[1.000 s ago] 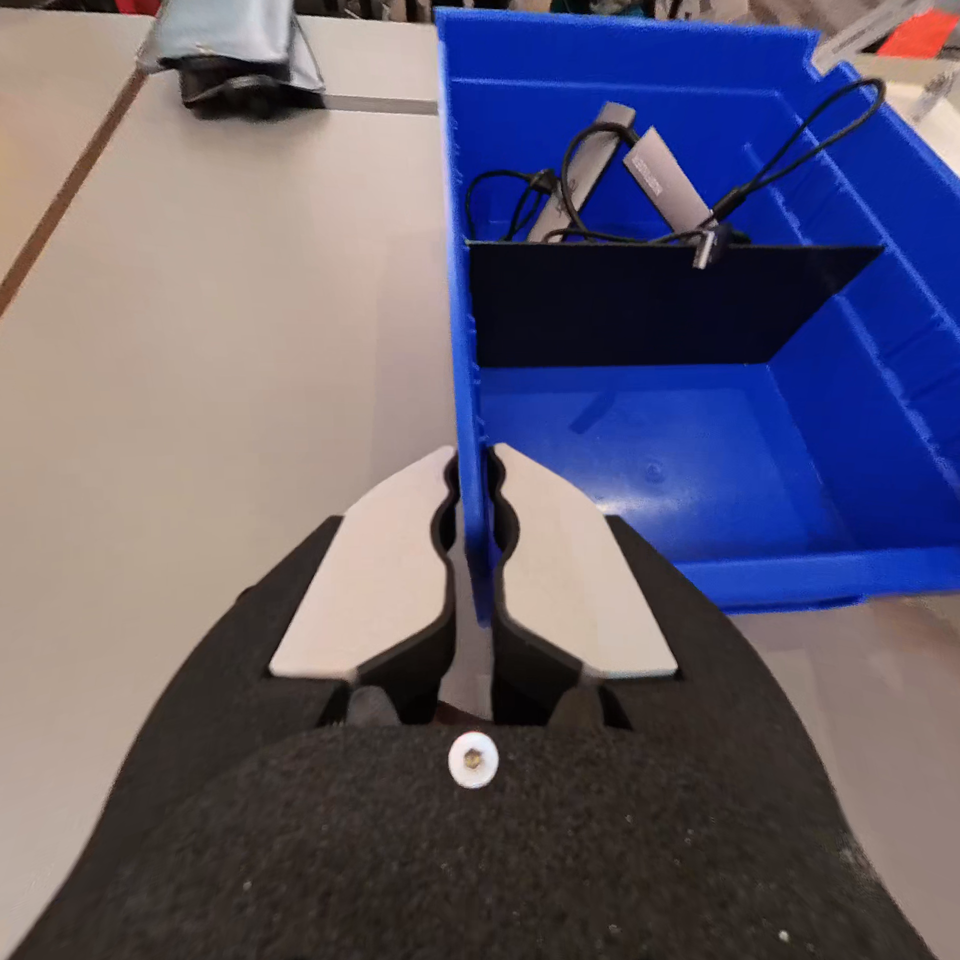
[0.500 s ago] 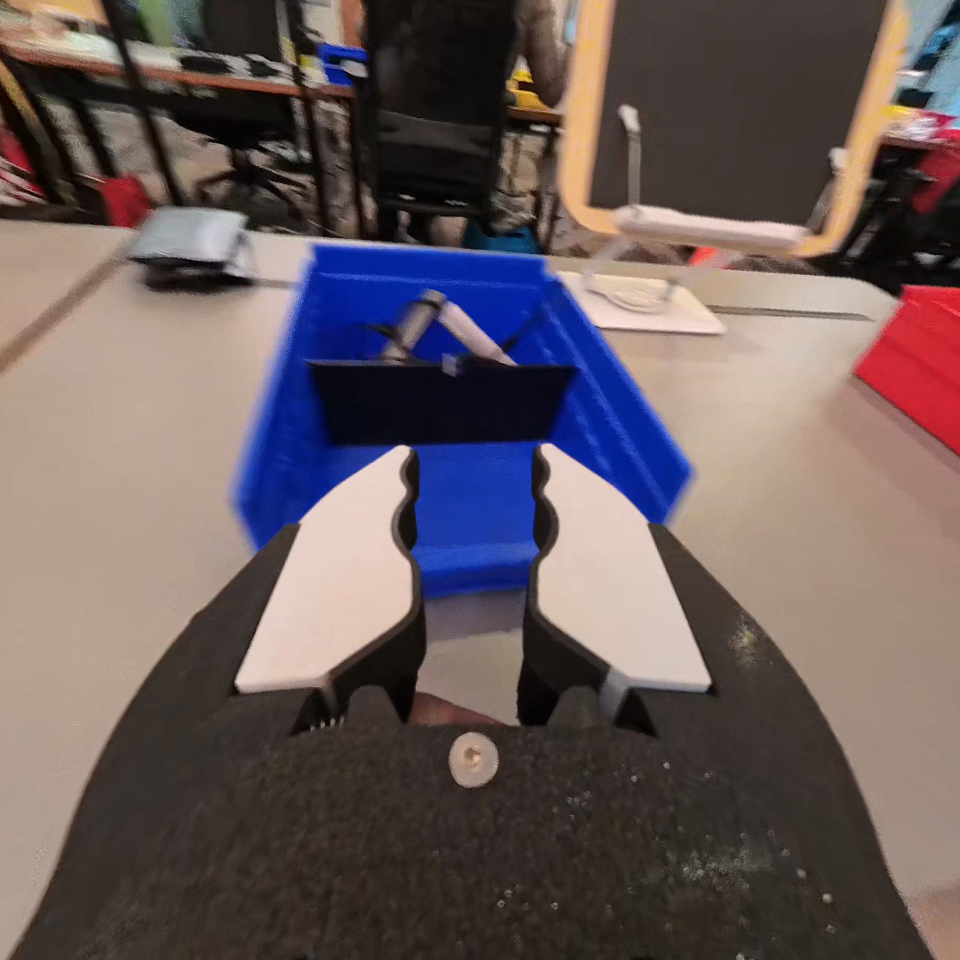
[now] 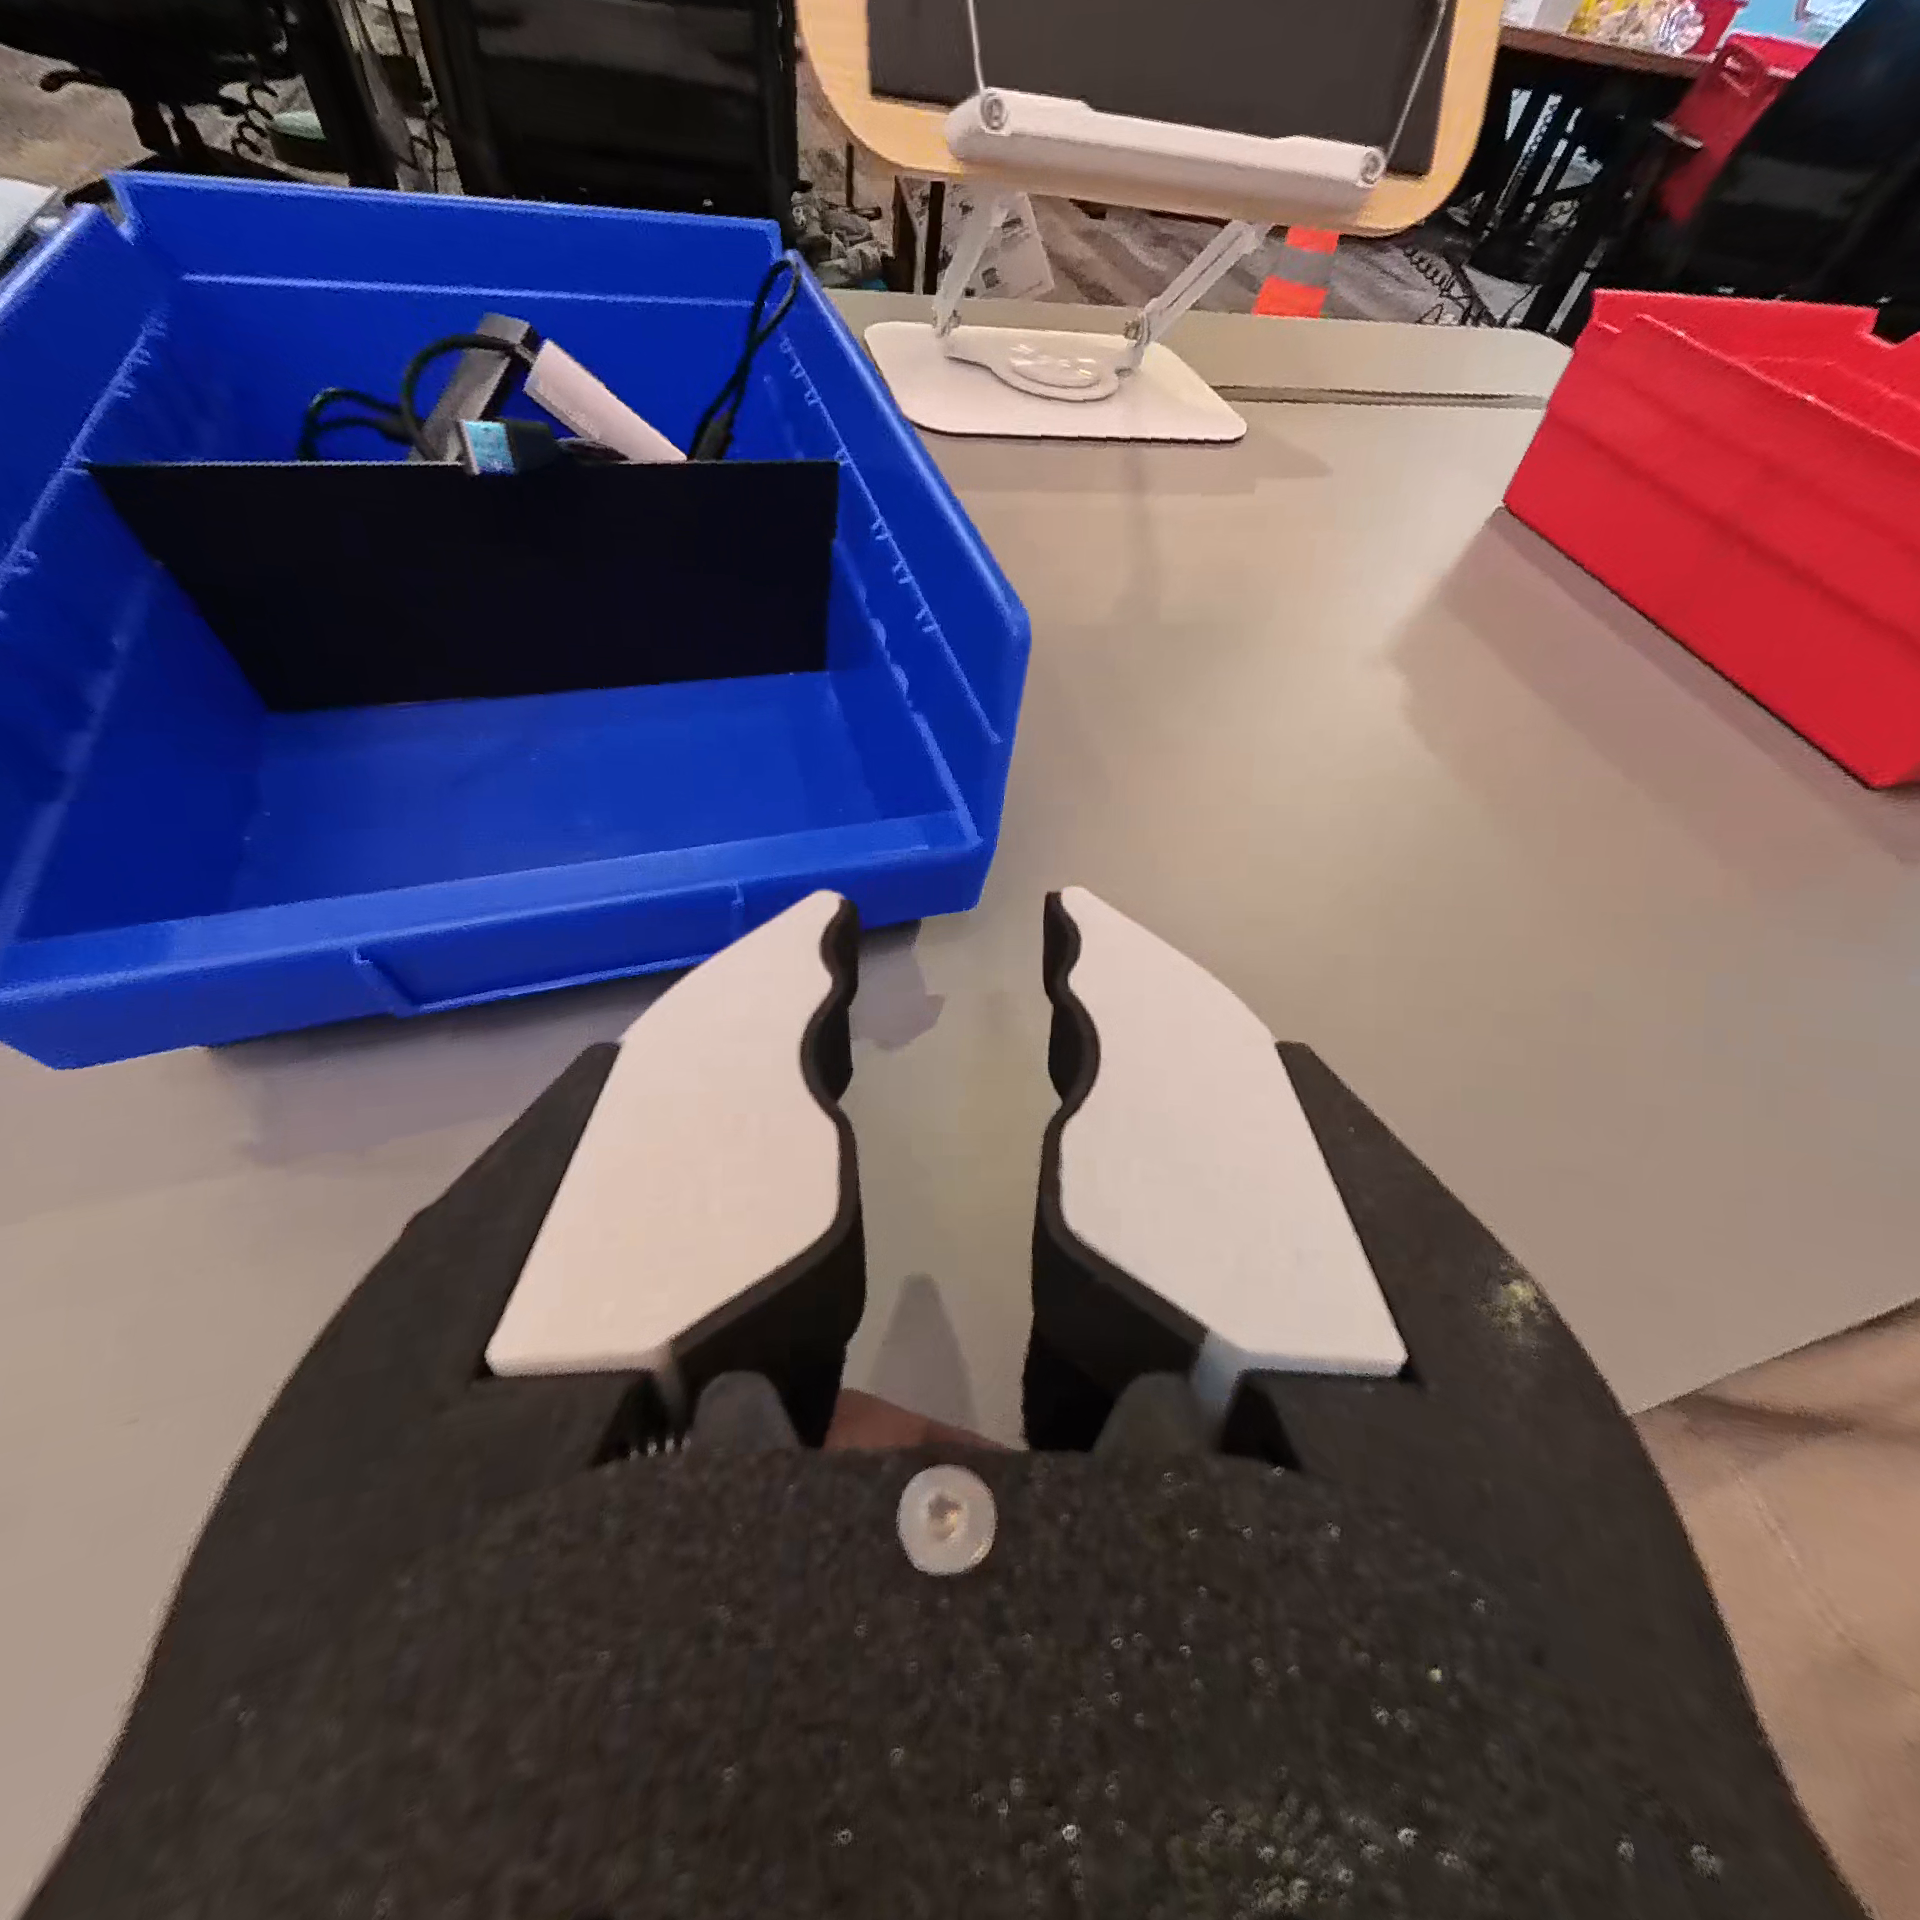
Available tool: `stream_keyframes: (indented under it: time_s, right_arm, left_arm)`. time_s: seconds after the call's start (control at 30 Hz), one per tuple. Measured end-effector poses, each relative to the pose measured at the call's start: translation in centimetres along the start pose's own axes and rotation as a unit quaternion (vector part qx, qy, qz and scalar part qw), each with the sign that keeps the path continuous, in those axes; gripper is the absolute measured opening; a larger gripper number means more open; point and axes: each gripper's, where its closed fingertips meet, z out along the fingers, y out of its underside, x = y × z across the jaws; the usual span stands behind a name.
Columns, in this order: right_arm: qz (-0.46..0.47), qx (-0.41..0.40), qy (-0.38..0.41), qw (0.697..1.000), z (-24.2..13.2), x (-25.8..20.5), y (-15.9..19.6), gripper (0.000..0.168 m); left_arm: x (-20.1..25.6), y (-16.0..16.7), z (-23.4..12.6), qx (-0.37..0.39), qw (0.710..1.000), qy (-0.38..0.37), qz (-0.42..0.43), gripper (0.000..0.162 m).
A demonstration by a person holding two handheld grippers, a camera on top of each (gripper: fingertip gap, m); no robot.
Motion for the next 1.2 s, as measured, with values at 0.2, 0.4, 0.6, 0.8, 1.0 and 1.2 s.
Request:
stream_keyframes:
  time_s: [0.2,0.4,0.6,0.8,1.0,1.2]
  right_arm:
    - [0.001,-0.007,0.000,1.000,0.3,0.2,0.4,0.033]
    - [0.001,0.002,-0.001,1.000,-0.2,0.0,0.0,0.032]
    - [-0.018,0.012,-0.016,1.000,-0.9,-1.5,-0.7,0.032]
    - [-0.039,0.029,-0.050,0.998,-1.7,-4.2,-1.8,0.031]
    - [-0.064,0.043,-0.086,0.993,-1.7,-6.2,-2.2,0.031]
    - [-0.032,0.055,-0.139,0.988,-1.1,-7.8,-2.0,0.030]
  left_arm:
    - [-0.6,0.8,0.3,-0.024,1.000,-0.015,0.014,0.033]
    - [-0.3,0.6,0.1,-0.018,0.999,-0.015,0.023,0.033]
    - [-0.1,0.6,0.1,-0.018,0.999,-0.007,0.039,0.034]
    - [-0.1,0.9,0.6,-0.034,0.999,0.016,0.022,0.035]
    - [-0.4,0.3,0.8,-0.049,0.998,0.037,0.035,0.036]
    - [-1.2,-6.9,2.7,-0.079,0.984,0.122,0.102,0.033]
